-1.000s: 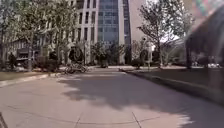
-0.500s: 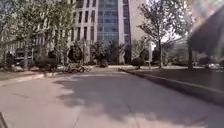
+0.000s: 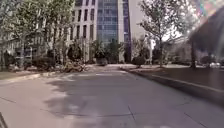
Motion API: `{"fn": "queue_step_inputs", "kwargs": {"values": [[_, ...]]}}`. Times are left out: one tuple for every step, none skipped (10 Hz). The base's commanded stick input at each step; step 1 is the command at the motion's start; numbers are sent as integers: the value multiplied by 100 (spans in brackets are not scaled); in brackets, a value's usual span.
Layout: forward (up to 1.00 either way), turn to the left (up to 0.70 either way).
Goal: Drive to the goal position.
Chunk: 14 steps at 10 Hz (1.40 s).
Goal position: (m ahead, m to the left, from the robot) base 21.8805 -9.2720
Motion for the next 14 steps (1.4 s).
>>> {"fn": "queue_step_inputs", "kwargs": {"values": [[70,0],[70,0],[70,0],[70,0],[70,0],[70,0],[70,0],[70,2],[70,14],[70,14],[70,14],[70,0],[70,0],[70,0]]}}
